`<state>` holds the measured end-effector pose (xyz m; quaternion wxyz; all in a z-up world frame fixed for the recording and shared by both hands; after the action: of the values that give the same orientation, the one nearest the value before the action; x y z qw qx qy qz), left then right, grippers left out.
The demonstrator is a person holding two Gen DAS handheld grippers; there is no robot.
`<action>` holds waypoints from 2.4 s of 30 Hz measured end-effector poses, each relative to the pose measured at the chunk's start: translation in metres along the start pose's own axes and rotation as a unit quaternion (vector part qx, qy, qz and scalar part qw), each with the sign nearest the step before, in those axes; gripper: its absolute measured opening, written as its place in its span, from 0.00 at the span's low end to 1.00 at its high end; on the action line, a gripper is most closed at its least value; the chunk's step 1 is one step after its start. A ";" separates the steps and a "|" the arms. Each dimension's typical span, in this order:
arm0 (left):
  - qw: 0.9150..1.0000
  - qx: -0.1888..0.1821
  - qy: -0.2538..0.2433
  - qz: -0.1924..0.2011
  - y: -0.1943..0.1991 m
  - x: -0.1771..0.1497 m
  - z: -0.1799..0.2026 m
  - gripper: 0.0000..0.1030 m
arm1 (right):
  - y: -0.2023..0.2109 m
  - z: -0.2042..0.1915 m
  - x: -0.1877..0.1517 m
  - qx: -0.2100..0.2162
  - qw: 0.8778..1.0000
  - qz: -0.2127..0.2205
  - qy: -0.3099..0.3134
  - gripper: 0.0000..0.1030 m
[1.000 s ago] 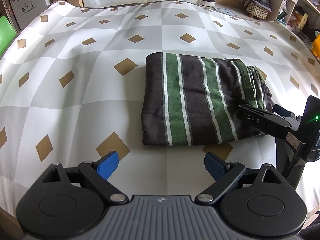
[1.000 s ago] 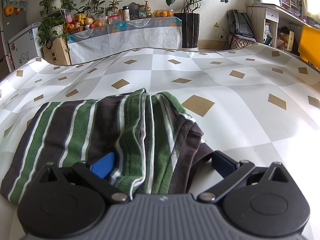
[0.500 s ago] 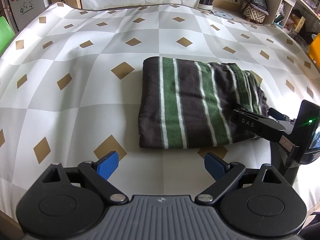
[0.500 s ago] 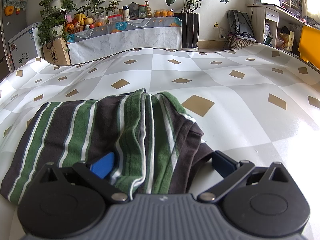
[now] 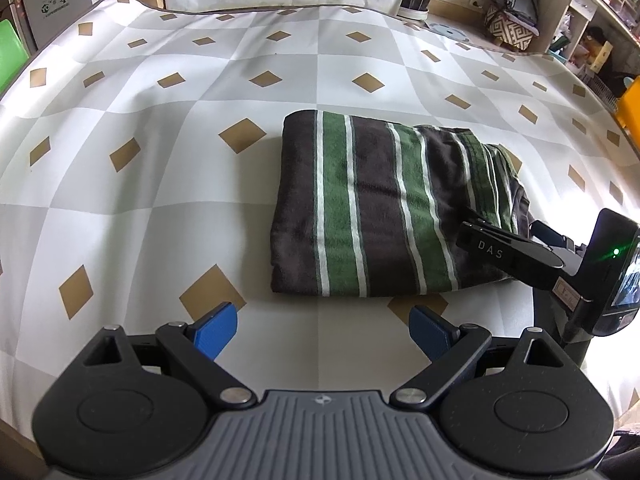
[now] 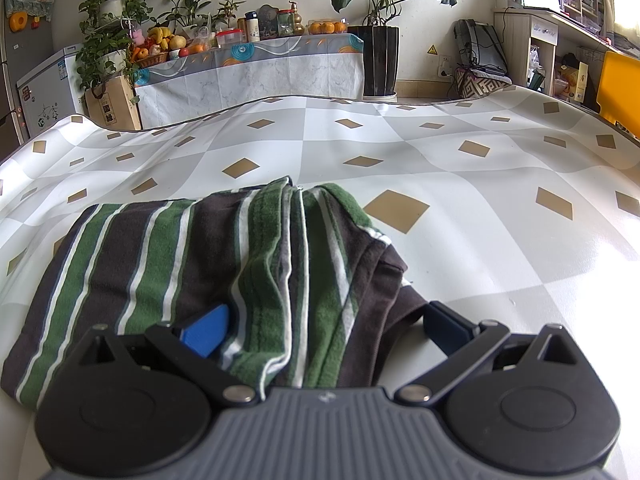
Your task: Fold clothes
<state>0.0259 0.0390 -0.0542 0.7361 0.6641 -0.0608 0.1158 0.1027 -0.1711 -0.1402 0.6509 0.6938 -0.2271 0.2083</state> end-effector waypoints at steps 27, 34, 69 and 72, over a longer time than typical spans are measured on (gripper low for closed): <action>1.000 0.014 0.013 -0.024 -0.031 0.016 0.003 0.71 | 0.000 0.000 0.000 0.000 1.000 0.000 0.000 1.00; 0.999 0.018 0.020 -0.035 -0.039 0.018 0.003 0.71 | 0.000 0.000 0.000 0.000 1.000 0.000 0.000 1.00; 0.997 0.030 0.054 -0.045 -0.043 0.019 -0.020 0.72 | 0.079 -0.001 -0.005 -0.004 0.990 -0.142 -0.001 0.93; 0.997 0.032 0.057 -0.043 -0.042 0.019 -0.021 0.72 | 0.098 -0.002 0.007 0.014 0.989 -0.147 0.010 0.93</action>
<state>0.0536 0.0580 -0.0925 0.7211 0.6816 0.0133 0.1233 0.0515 -0.1747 -0.0569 0.6672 0.7263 -0.1132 0.1203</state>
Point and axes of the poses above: each gripper's, at about its wrist camera, not at the fingertips, and y roughly against the way its jaws point, z to its right, x to its top, the point moved 4 cm from there along -y, roughly the way its jaws point, and after that the axes turned 14 degrees about -z, right-handed, at the moved point
